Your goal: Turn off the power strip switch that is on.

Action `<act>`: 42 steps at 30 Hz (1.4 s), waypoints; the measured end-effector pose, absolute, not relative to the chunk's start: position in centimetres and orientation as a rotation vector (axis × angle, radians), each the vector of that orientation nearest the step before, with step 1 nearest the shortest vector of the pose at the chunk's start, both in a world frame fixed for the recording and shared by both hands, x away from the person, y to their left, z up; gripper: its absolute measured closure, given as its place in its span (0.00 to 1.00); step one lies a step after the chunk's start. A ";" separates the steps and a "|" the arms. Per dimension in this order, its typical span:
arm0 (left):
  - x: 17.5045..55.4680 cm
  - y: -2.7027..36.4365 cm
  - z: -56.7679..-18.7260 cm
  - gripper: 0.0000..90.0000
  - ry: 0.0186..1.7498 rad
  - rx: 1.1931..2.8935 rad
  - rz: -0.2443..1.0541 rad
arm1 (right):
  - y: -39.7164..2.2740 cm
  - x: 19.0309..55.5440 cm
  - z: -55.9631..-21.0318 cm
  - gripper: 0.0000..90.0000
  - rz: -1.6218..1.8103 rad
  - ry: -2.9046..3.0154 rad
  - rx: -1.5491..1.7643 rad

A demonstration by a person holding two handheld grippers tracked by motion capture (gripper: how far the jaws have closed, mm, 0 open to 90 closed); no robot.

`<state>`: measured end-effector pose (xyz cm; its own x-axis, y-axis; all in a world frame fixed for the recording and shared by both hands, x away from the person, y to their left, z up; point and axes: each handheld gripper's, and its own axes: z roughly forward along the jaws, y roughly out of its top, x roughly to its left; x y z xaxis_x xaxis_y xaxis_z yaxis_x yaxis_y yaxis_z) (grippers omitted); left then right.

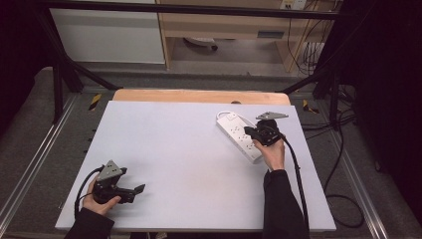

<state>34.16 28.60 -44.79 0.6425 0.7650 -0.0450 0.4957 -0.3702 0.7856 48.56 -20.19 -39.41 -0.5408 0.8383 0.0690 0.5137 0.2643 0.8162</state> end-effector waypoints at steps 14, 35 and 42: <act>34.2 28.7 -44.8 0.06 0.983 2.051 0.420 | -19.7 50.6 -40.0 1.00 1.163 2.160 1.255; 34.3 28.7 -44.8 0.06 0.985 2.049 0.420 | -20.1 52.5 -41.1 1.00 1.138 2.143 1.315; 34.3 28.7 -44.8 0.06 0.985 2.049 0.420 | -19.6 53.2 -41.4 1.00 1.106 2.154 1.315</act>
